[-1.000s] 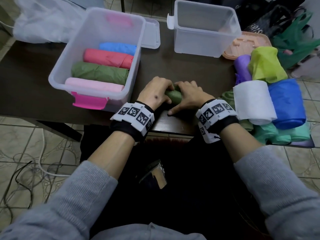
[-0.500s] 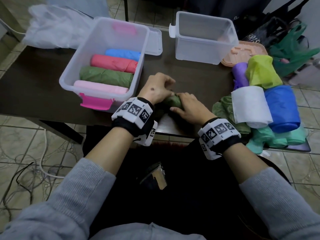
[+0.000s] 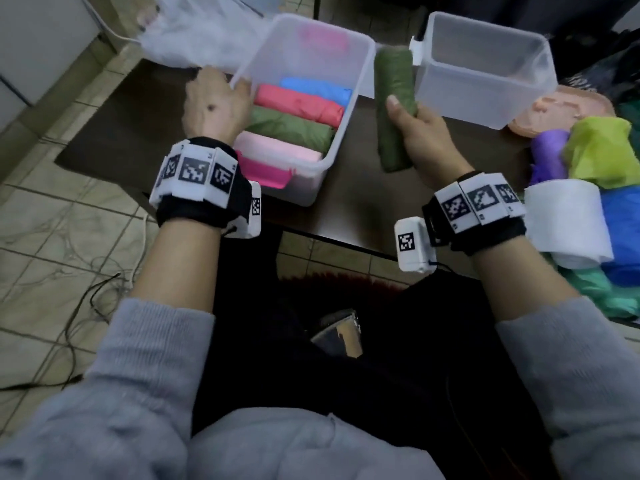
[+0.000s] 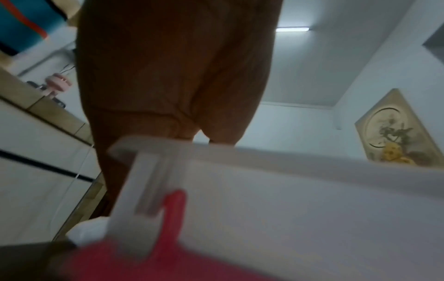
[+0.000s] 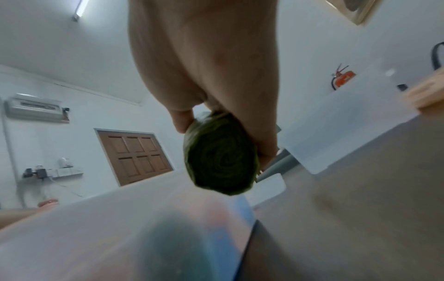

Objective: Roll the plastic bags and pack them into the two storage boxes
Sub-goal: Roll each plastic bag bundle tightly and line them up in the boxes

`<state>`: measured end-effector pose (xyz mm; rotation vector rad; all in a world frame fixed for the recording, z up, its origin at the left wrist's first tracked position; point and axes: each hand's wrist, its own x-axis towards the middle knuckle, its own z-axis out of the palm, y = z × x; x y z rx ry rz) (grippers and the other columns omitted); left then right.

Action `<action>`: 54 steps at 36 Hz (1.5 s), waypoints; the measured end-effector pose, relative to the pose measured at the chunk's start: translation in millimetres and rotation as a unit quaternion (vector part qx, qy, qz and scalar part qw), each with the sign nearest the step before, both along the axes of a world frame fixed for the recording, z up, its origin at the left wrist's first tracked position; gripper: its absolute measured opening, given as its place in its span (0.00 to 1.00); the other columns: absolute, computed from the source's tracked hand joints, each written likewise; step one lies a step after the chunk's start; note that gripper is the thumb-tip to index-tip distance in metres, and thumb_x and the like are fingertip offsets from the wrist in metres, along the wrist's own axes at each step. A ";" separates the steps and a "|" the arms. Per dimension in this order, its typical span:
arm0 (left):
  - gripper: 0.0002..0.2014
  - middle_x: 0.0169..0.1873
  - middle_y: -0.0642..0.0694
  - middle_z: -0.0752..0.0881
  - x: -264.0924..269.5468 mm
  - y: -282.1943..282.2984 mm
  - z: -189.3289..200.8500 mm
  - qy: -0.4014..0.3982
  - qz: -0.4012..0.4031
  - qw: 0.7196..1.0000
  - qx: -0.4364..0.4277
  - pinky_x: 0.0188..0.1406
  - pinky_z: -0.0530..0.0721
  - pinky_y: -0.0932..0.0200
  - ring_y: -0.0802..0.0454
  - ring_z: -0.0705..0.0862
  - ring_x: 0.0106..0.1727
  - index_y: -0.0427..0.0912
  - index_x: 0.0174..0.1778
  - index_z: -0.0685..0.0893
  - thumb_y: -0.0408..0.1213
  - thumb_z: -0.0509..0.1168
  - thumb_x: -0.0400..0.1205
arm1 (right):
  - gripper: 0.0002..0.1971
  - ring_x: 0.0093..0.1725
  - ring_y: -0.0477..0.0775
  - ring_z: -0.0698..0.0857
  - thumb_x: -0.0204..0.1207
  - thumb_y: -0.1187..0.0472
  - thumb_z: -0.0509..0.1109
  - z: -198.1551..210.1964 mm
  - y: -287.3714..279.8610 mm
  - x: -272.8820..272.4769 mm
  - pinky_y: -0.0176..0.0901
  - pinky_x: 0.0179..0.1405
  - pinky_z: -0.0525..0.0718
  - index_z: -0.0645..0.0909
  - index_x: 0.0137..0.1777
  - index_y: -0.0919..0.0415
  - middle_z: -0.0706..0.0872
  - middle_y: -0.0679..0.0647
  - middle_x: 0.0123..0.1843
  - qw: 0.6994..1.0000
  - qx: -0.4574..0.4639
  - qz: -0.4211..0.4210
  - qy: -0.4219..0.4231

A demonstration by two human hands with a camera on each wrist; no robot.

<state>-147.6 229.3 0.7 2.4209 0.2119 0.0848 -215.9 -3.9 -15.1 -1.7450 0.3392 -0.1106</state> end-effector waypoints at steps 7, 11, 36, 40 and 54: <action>0.24 0.70 0.34 0.76 -9.1 0.3 -6.4 0.031 0.069 0.997 -0.016 0.65 0.72 0.48 0.34 0.74 0.70 0.37 0.69 0.77 0.51 0.55 0.85 | 0.07 0.37 0.44 0.79 0.82 0.55 0.64 20.0 36.0 26.9 0.41 0.43 0.80 0.74 0.45 0.57 0.79 0.49 0.39 0.995 -0.070 0.038 -0.056; 0.24 0.63 0.33 0.81 -7.9 4.0 -13.1 0.030 0.075 0.995 -0.054 0.60 0.75 0.51 0.34 0.78 0.65 0.34 0.61 0.83 0.52 0.57 0.85 | 0.13 0.39 0.38 0.76 0.82 0.54 0.64 25.8 47.1 38.5 0.28 0.39 0.76 0.73 0.59 0.62 0.78 0.48 0.44 0.985 -0.138 0.051 -0.091; 0.25 0.28 0.42 0.80 -53.8 25.9 -47.7 -0.176 0.074 0.974 -0.121 0.37 0.71 0.48 0.39 0.78 0.34 0.34 0.33 0.77 0.51 0.54 0.86 | 0.29 0.69 0.67 0.73 0.79 0.49 0.66 56.9 97.3 101.6 0.59 0.68 0.72 0.63 0.73 0.65 0.75 0.66 0.70 0.813 -0.546 0.192 0.057; 0.26 0.28 0.39 0.81 -58.0 25.6 -51.9 -0.192 0.083 0.967 -0.143 0.36 0.70 0.48 0.40 0.78 0.33 0.32 0.35 0.79 0.51 0.54 0.86 | 0.25 0.70 0.64 0.73 0.81 0.47 0.62 66.5 98.1 103.7 0.52 0.64 0.72 0.69 0.72 0.62 0.75 0.63 0.70 0.784 -0.570 0.229 0.088; 0.23 0.21 0.53 0.69 -57.5 24.0 -50.5 -0.177 0.084 0.969 -0.152 0.31 0.63 0.56 0.48 0.69 0.28 0.39 0.31 0.73 0.51 0.55 0.86 | 0.28 0.76 0.62 0.61 0.83 0.41 0.51 60.5 105.4 93.9 0.62 0.72 0.59 0.72 0.73 0.59 0.66 0.60 0.76 0.740 -0.622 0.247 0.070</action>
